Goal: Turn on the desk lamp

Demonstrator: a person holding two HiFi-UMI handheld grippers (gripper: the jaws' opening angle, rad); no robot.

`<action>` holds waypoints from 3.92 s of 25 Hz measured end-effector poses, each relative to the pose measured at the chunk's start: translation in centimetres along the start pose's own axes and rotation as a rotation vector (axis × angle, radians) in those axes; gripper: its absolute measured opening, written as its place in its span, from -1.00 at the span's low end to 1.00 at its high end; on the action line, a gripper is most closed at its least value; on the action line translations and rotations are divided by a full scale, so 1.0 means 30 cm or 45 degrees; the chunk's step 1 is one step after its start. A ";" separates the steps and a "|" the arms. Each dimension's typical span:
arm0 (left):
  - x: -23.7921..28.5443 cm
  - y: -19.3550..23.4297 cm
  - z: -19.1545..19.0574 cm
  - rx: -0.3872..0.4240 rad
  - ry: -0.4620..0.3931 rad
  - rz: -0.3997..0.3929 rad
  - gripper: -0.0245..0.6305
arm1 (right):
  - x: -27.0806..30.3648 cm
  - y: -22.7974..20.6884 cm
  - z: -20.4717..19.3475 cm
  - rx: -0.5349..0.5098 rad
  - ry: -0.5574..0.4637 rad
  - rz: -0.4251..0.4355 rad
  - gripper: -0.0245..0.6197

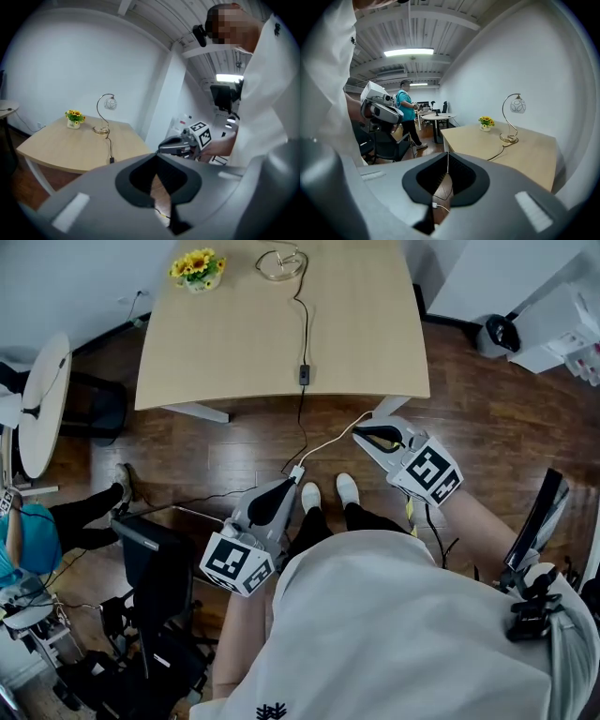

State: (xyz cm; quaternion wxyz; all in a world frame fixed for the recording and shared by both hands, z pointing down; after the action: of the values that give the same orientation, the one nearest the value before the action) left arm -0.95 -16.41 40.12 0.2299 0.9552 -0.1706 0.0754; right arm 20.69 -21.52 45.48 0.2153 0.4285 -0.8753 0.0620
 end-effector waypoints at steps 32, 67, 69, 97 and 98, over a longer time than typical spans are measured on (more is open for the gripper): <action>-0.372 0.147 -0.022 -0.118 -0.135 0.428 -0.88 | 0.863 -0.172 -0.231 -0.511 0.576 0.101 -0.91; -0.359 0.133 -0.030 -0.149 -0.140 0.436 -0.87 | 0.926 -0.125 -0.249 -0.711 0.755 0.122 -0.92; -0.356 0.140 -0.028 -0.145 -0.138 0.429 -0.88 | 0.927 -0.128 -0.248 -0.685 0.734 0.114 -0.92; -0.241 0.080 0.012 -0.062 0.047 0.308 -0.88 | 0.127 -0.036 -0.054 0.050 0.050 0.040 -0.91; -0.245 0.067 0.006 -0.052 0.053 0.290 -0.88 | 0.101 -0.014 -0.054 0.062 0.045 0.029 -0.91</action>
State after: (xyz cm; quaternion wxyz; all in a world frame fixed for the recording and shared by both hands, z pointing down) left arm -8.51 -16.02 39.16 0.2429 0.9229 -0.2746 0.1174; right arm 19.90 -23.48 48.19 0.2195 0.4226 -0.8744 0.0932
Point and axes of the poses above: the fingertips, and each gripper's own axes: x forward along the fingers, y to its left, z out of its top, the point moved 7 cm from there along -x, backward along the fingers, and after that the axes turned 15 degrees about -z, right-handed, at the moved point
